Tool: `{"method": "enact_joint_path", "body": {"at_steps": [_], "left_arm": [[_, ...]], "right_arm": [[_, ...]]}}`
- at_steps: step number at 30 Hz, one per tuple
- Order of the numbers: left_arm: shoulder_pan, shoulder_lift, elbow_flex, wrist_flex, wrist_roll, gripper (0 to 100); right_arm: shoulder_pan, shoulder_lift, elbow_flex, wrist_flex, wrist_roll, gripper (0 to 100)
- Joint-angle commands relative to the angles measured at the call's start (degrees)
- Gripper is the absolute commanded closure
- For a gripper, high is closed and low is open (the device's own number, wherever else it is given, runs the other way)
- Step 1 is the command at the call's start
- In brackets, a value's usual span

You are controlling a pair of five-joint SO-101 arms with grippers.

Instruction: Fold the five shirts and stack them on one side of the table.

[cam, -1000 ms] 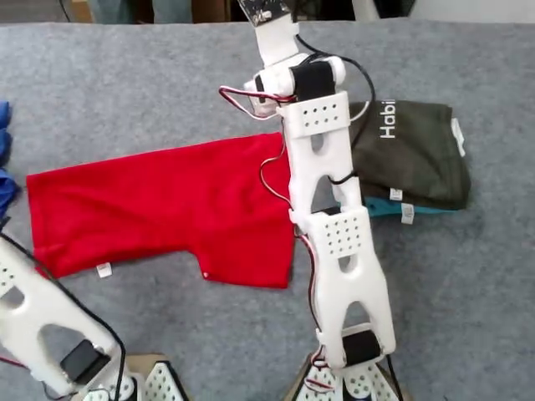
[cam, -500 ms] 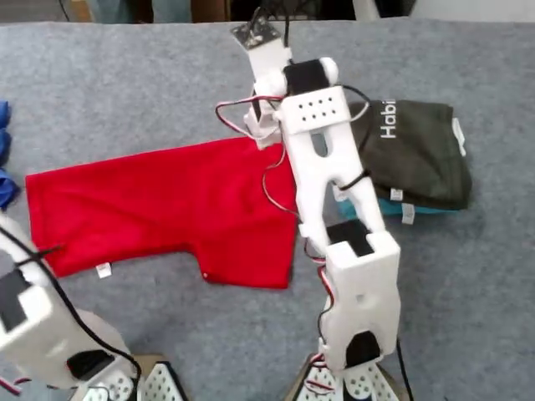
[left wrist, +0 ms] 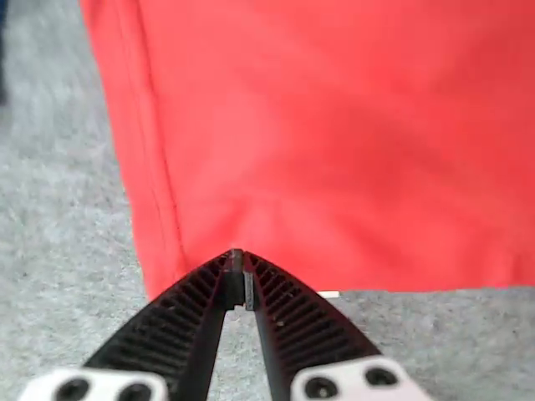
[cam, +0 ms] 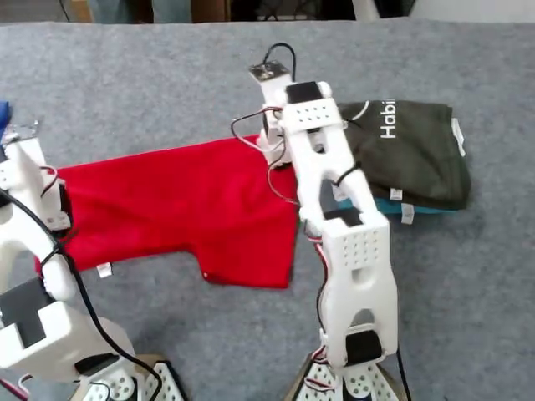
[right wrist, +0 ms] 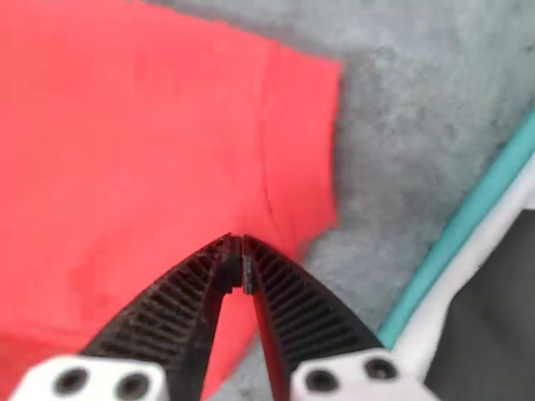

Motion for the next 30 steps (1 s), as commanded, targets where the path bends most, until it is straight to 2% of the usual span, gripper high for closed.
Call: {"method": "enact_joint_path", "body": {"at_steps": [1,7,14,18,24,30], "left_arm": [[-0.7,-2.7,2.2,-1.8,0.1,97],[-3.4,-2.8,8.2,-6.3,-3.4,97],[-6.5,-3.3,8.2,-2.8,-9.1,97],[-4.9,-3.4,8.7,-1.0,-14.9,97],[-5.3,-3.4,8.7,-0.7,-21.6,97],[-8.5,-3.4,8.0,-0.7,-22.3,97]], "right_arm": [[2.0,2.9,-6.1,-0.4,0.3,98.4],[2.2,11.0,-13.5,0.3,0.3,98.4],[2.5,12.9,-23.1,7.6,0.4,98.4],[2.1,12.9,-27.6,13.2,5.4,98.4],[1.9,8.5,-29.8,15.5,6.8,98.4],[0.1,-1.0,-28.0,15.0,6.8,98.4]]}}
